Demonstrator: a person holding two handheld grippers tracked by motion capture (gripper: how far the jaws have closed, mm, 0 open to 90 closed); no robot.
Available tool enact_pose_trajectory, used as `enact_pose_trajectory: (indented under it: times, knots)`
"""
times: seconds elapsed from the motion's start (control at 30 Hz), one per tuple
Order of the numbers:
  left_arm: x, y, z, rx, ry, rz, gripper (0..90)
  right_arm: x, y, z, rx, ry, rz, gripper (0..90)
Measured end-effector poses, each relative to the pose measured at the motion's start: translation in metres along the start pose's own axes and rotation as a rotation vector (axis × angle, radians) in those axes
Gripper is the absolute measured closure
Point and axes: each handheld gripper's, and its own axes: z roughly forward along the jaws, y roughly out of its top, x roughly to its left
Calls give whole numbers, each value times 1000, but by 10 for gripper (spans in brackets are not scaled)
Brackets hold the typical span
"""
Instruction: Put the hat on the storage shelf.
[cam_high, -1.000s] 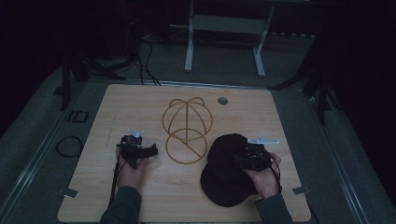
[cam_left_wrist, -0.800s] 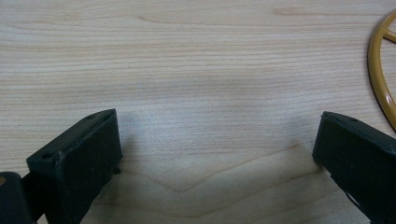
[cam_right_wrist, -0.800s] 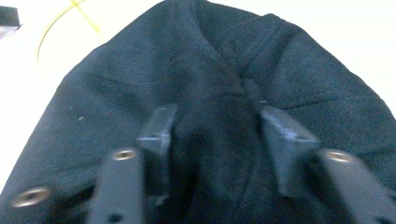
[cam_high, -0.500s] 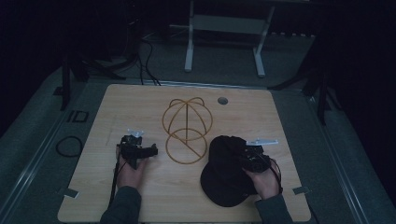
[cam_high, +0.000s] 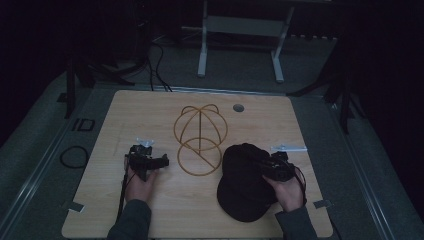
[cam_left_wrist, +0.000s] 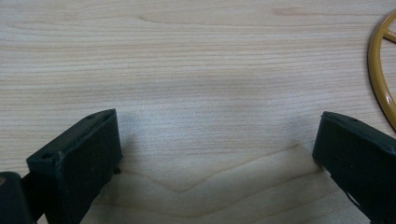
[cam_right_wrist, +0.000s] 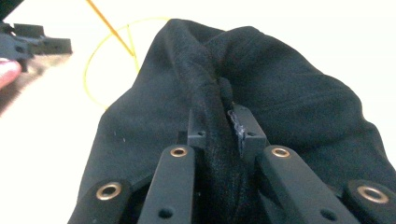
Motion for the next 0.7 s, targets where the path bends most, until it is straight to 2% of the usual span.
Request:
enact_pose_trajectory:
  times: [0.7]
  knots:
    - [0, 0, 0, -1, 0, 0, 7, -4, 18, -17, -48, 3, 1, 808]
